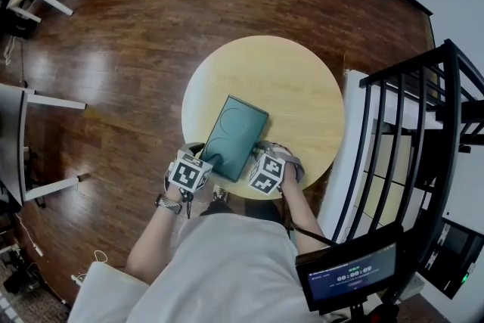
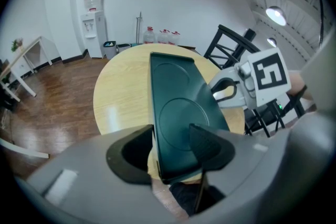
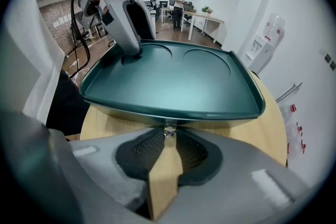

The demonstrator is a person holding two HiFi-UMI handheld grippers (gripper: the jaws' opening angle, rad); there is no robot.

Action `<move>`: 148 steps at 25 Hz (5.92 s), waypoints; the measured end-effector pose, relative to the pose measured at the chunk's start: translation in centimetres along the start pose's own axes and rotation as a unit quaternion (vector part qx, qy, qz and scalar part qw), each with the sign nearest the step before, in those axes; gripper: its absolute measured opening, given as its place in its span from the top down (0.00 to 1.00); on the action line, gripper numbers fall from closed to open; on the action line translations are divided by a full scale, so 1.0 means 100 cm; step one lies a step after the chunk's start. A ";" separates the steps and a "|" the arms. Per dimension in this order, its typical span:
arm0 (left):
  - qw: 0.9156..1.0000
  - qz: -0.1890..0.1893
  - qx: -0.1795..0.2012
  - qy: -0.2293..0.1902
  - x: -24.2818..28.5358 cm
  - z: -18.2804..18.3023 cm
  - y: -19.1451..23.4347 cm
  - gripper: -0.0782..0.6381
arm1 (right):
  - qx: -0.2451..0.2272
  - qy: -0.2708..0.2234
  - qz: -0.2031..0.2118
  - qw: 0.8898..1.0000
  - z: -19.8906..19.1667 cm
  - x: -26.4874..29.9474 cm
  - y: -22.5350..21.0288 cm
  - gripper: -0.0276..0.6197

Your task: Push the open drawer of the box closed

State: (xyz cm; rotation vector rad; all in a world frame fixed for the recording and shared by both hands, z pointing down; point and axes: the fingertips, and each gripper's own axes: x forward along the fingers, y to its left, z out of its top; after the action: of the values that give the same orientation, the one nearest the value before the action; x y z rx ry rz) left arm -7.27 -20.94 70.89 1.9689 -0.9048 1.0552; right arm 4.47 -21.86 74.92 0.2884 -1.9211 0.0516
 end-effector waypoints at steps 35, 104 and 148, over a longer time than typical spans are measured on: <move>0.978 -0.023 0.080 -0.193 -0.086 0.084 -0.030 0.67 | 0.328 -0.104 -0.178 0.922 0.019 -0.153 -0.036 0.82; 0.877 -0.049 0.259 -0.403 -0.244 0.028 -0.184 0.88 | 0.369 -0.350 -0.370 0.778 0.034 -0.362 0.133 0.95; 0.865 -0.041 0.268 -0.423 -0.377 -0.214 -0.219 0.88 | 0.362 -0.343 -0.383 0.778 0.120 -0.389 0.397 0.95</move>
State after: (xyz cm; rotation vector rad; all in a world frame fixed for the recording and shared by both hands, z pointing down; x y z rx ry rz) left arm -12.95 16.91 40.94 3.0123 -1.0015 0.3524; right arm -2.45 21.32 38.55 1.8068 -2.2569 0.1597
